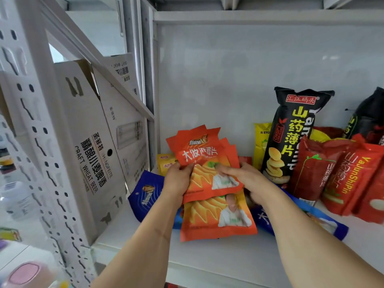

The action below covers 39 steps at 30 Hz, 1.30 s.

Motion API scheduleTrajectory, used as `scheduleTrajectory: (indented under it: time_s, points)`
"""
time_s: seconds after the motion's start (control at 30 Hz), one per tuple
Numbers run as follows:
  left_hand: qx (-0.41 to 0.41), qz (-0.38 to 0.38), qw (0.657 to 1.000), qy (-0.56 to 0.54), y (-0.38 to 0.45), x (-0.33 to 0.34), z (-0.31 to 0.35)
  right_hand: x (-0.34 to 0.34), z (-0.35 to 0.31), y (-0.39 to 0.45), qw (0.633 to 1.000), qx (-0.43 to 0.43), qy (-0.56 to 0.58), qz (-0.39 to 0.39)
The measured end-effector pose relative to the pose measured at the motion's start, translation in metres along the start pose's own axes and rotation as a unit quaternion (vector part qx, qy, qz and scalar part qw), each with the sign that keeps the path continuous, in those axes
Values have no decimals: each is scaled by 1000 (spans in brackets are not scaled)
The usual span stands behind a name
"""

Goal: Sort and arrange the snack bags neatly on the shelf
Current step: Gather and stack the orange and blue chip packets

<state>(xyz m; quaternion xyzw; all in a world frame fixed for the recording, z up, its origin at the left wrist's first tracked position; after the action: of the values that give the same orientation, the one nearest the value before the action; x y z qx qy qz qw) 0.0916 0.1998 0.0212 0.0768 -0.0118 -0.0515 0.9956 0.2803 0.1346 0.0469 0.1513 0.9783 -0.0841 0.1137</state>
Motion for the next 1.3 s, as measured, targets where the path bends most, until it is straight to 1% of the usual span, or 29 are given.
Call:
scheduleTrajectory:
  time_s: [0.07,0.1,0.2,0.27,0.3,0.37,0.4,0.43,0.5,0.57,0.6,0.63,0.67,0.7,0.73,0.8,0.83,0.87,0.9,0.93,1.0,1.07,1.1,1.13,1.2,1.23,1.3]
  points:
    - [-18,-3,1000,-17,-1,2,1,-3,4,0,999,29,-3,-21]
    - [-31,-3,999,-35,-1,2,0,-5,6,2,999,40,5,-20]
    - [-55,4,991,-120,-1,-2,0,-11,8,4,998,47,29,12]
    - [-44,13,990,-133,-2,-5,1,-13,9,3,998,52,34,22]
    - [-28,20,994,-105,-3,-9,2,-13,10,2,997,55,39,25]
    - [33,40,998,46,-3,-21,5,-16,12,2,996,60,44,39]
    - [70,56,986,144,-5,-29,7,-18,13,3,996,58,47,44]
    - [96,75,965,231,-6,-39,7,-18,14,2,996,57,52,45]
    - [121,120,922,347,-13,-61,4,-18,14,2,996,49,55,41]
    - [123,166,883,421,-24,-81,-2,-15,16,3,997,47,49,39]
    - [121,188,869,442,-30,-90,-5,-14,17,3,997,47,44,40]
    - [119,207,860,451,-38,-97,-9,-11,18,2,997,46,40,39]
    - [116,222,860,444,-45,-103,-15,-9,19,1,998,43,37,39]
    - [108,234,871,419,-52,-108,-22,-7,19,0,998,40,35,39]
    - [88,246,894,365,-58,-112,-29,-6,20,-2,998,37,36,42]
    - [34,257,951,170,-66,-114,-42,-4,21,-7,997,38,36,51]
    - [11,262,963,56,-68,-112,-47,-3,23,-9,997,40,33,54]
    - [-18,271,961,-48,-69,-109,-51,-1,24,-10,997,42,28,54]
    - [-51,275,950,-136,-69,-104,-55,2,26,-11,997,44,21,56]
    - [-79,269,938,-206,-70,-97,-55,4,26,-12,997,45,12,57]
    - [-92,256,916,-296,-71,-84,-56,8,27,-14,997,42,-2,59]
    - [-106,238,892,-369,-79,-68,-56,9,28,-16,998,43,-7,55]
    - [-118,213,888,-389,-85,-59,-58,10,30,-17,997,44,-9,56]
    - [-133,180,897,-381,-92,-52,-57,9,32,-18,997,45,-10,57]
    - [-163,124,928,-313,-98,-43,-55,7,36,-19,997,50,-15,59]
    - [-163,118,934,-294,-97,-42,-54,5,39,-19,997,51,-15,58]
    - [-146,135,935,-294,-89,-48,-47,0,41,-20,997,50,-5,53]
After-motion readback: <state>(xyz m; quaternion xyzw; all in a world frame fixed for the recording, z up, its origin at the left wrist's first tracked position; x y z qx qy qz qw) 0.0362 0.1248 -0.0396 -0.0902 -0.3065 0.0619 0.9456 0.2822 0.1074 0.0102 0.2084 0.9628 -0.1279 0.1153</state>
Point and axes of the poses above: each hand's wrist, its own y-axis towards the middle knuckle, its own x-axis out of the palm, z = x × y, the point moved 5 cm from there along y, towards the middle knuckle, and after that the axes turned 7 degrees about x, right-handed, at the moved point
